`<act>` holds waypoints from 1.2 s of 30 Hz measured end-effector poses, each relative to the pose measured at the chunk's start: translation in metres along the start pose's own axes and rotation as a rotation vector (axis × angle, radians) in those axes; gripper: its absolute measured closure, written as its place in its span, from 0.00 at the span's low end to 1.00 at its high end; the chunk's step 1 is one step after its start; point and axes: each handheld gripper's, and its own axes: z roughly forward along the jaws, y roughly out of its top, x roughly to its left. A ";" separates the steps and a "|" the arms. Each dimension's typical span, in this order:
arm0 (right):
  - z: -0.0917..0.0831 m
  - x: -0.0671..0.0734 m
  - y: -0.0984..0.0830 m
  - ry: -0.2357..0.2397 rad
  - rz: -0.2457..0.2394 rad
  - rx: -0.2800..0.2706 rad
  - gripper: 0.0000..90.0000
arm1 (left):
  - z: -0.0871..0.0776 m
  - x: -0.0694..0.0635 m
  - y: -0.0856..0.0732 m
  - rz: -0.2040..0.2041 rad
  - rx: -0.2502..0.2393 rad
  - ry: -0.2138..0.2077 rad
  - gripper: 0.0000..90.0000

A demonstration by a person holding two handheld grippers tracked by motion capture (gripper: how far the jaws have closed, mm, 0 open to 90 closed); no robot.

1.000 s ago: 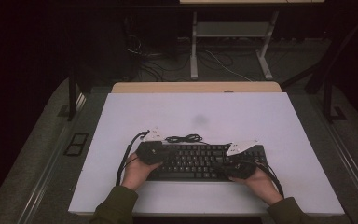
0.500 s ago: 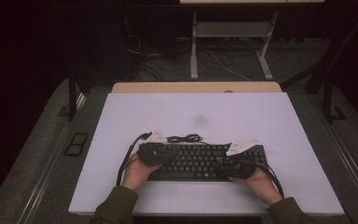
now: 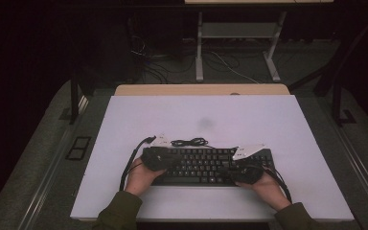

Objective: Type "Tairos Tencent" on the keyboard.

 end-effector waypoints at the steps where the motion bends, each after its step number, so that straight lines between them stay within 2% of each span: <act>1: 0.000 0.000 0.000 0.000 -0.002 0.000 0.99 | 0.000 0.000 -0.001 -0.005 -0.007 -0.006 0.99; 21: 0.000 0.000 0.000 -0.001 0.001 -0.001 0.99 | -0.005 0.000 0.001 -0.014 -0.034 -0.012 0.97; 27: -0.005 -0.002 0.001 0.001 0.014 -0.036 0.88 | -0.008 -0.002 0.001 0.004 -0.044 -0.012 0.87; 31: -0.006 -0.001 0.001 0.005 0.011 -0.048 0.83 | -0.010 -0.004 0.001 0.006 -0.057 -0.013 0.82; 36: -0.010 -0.001 0.002 0.011 0.009 -0.089 0.73 | -0.013 -0.006 0.000 0.006 -0.076 -0.016 0.72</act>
